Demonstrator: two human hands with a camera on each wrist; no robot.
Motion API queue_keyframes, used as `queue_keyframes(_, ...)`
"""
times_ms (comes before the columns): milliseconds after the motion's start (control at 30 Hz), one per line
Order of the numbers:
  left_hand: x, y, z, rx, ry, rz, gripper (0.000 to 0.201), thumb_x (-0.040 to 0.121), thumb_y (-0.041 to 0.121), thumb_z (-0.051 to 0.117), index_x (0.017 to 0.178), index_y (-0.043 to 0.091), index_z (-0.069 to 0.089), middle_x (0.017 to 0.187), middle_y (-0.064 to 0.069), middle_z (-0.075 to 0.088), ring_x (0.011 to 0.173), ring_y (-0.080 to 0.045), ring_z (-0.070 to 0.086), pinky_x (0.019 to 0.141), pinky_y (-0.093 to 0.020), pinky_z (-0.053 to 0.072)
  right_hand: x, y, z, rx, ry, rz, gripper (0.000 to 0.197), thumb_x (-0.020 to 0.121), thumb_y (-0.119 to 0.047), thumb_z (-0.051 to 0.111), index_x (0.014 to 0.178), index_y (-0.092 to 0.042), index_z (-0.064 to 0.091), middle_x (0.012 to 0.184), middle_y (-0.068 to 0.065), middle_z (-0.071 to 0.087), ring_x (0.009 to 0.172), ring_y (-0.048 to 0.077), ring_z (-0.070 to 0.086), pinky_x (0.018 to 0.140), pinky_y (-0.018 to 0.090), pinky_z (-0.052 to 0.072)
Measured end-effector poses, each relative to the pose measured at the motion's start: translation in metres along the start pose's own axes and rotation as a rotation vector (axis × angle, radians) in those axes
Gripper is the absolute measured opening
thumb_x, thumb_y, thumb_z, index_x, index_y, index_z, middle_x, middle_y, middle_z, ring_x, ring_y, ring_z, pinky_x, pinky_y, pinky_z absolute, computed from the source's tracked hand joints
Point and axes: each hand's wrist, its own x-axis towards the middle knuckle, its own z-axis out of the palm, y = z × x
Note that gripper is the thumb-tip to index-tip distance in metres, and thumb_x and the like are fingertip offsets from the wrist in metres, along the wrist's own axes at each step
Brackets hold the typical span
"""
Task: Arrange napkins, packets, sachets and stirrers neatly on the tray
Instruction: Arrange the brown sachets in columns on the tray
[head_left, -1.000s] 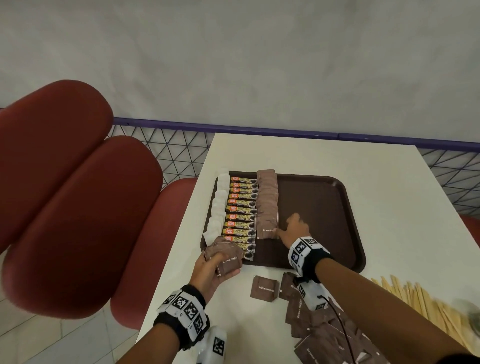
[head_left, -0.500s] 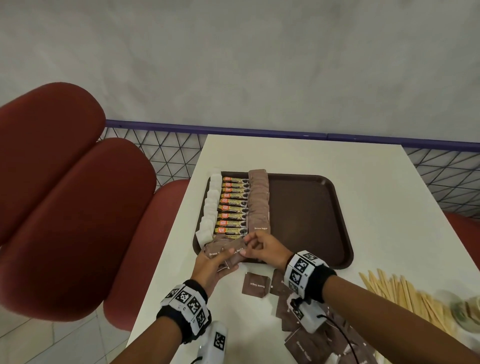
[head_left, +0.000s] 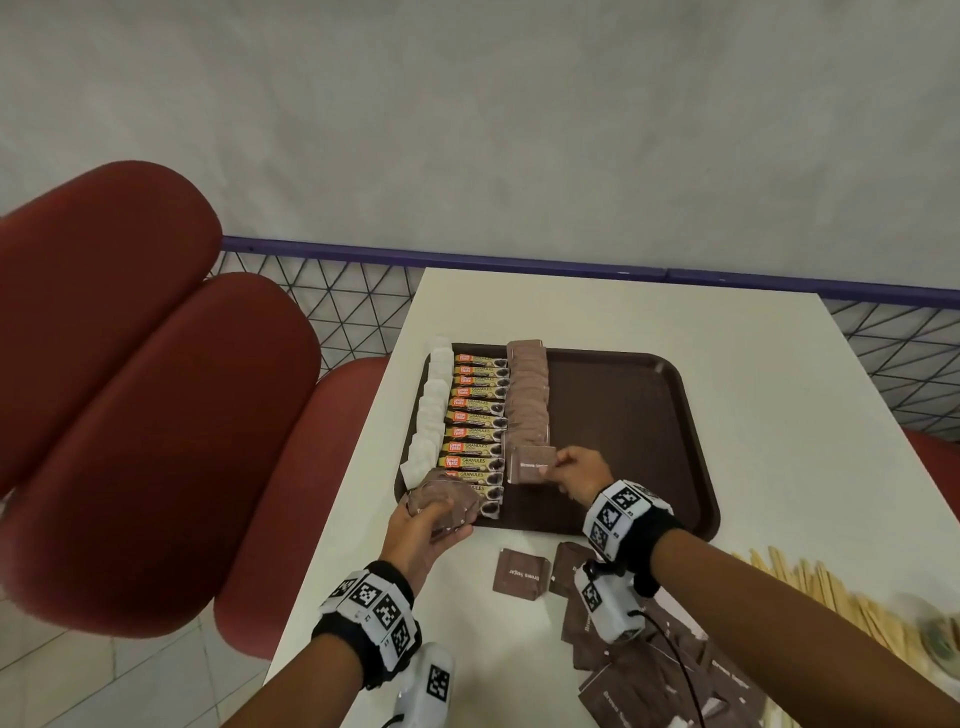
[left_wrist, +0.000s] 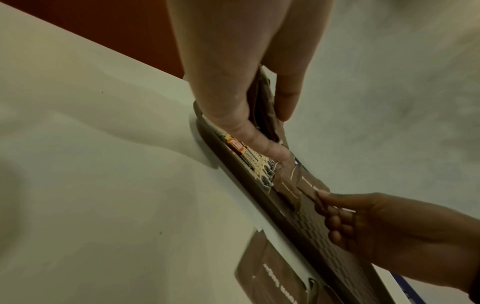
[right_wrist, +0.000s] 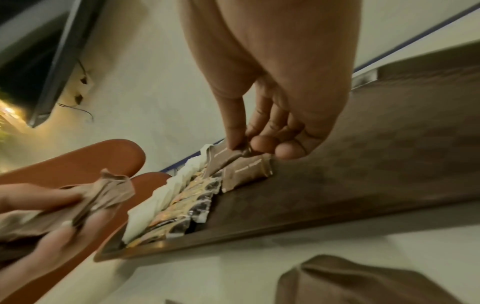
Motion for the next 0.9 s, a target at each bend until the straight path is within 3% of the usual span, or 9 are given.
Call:
queue_keyframes(133,0.004,0.000,-0.005,-0.006,0.016,-0.006,0.039,0.090,-0.004,0.050,0.127,0.008,0.051,0.123,-0.023,0.059,0.112,-0.038,0.059,0.070,-0.033,0.059,0.002,0.000,-0.001,-0.157,0.020,0.042,0.010,0.080,-0.012,0.070,0.087,-0.009,0.063,0.086,0.003,0.057,0.082,0.016,0.052,0.068,0.021,0.039)
queue_keyframes(267,0.005,0.002,-0.006,-0.036,0.021,-0.029,0.041,0.089,-0.003,0.051,0.128,0.010,0.050,0.126,-0.022,0.057,0.113,-0.039,0.057,0.070,-0.034,0.058,0.005,-0.005,0.006,-0.238,0.050,0.070,0.017,0.082,-0.013,0.066,0.072,-0.016,0.054,0.103,0.010,0.065,0.093,0.024,0.059,0.075,0.022,0.041)
queue_keyframes(333,0.005,0.003,-0.006,-0.051,0.021,-0.040,0.039,0.090,-0.001,0.050,0.127,0.009,0.051,0.126,-0.021,0.056,0.115,-0.038,0.056,0.072,-0.036,0.057,0.005,-0.009,0.009,-0.275,0.043,0.084,0.011,0.082,-0.015,0.066,0.079,-0.015,0.056,0.108,0.010,0.065,0.099,0.026,0.061,0.077,0.024,0.043)
queue_keyframes(600,0.002,0.007,-0.005,-0.069,0.002,-0.042,0.042,0.090,-0.003,0.049,0.130,0.007,0.048,0.126,-0.020,0.056,0.104,-0.030,0.060,0.073,-0.036,0.059,0.008,-0.011,0.015,-0.501,0.026,0.071,0.033,0.083,-0.027,0.063,0.109,-0.008,0.053,0.115,0.015,0.060,0.105,0.033,0.059,0.090,0.037,0.050)
queue_keyframes(800,-0.001,0.007,-0.002,-0.016,-0.008,-0.002,0.047,0.086,-0.008,0.055,0.128,0.010,0.049,0.124,-0.020,0.058,0.108,-0.031,0.059,0.076,-0.037,0.055,0.004,-0.008,0.014,-0.475,0.126,0.013,0.046,0.080,-0.026,0.068,0.110,-0.007,0.039,0.114,0.015,0.057,0.108,0.032,0.053,0.088,0.040,0.048)
queue_keyframes(900,-0.002,0.007,0.000,-0.020,-0.005,0.016,0.047,0.085,-0.007,0.058,0.127,0.012,0.050,0.123,-0.017,0.059,0.108,-0.030,0.059,0.071,-0.034,0.057,-0.004,-0.009,0.012,-0.425,0.160,-0.089,0.029,0.082,-0.017,0.062,0.100,-0.008,0.042,0.111,0.013,0.054,0.109,0.030,0.047,0.086,0.038,0.044)
